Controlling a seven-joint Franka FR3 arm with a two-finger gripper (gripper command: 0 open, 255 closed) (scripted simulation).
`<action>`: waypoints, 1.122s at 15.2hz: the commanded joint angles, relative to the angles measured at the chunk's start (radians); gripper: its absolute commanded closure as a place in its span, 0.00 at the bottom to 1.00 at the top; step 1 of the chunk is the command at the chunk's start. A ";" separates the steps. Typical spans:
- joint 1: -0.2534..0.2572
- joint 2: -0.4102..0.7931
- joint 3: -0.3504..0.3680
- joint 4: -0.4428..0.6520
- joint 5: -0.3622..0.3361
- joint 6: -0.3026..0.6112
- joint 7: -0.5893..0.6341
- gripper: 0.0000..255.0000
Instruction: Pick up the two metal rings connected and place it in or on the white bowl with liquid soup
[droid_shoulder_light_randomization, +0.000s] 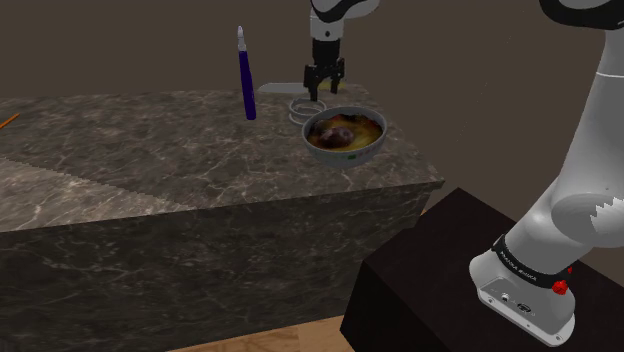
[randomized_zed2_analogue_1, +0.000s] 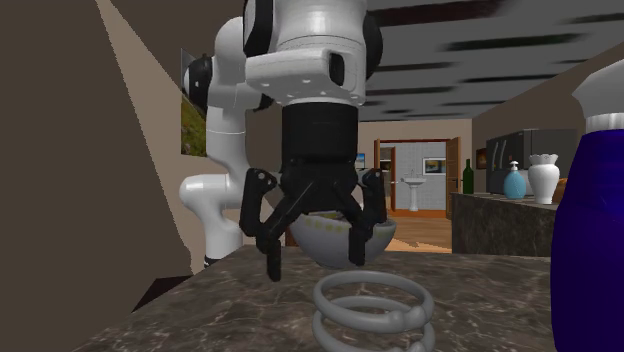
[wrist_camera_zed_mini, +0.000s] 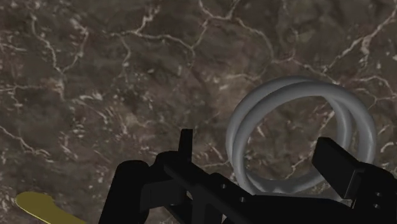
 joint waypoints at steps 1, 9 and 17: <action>0.004 0.036 -0.001 0.033 -0.006 0.001 0.004 0.00; 0.004 0.049 -0.001 -0.036 -0.008 0.084 0.005 0.00; 0.004 0.049 -0.001 -0.036 -0.008 0.084 0.005 1.00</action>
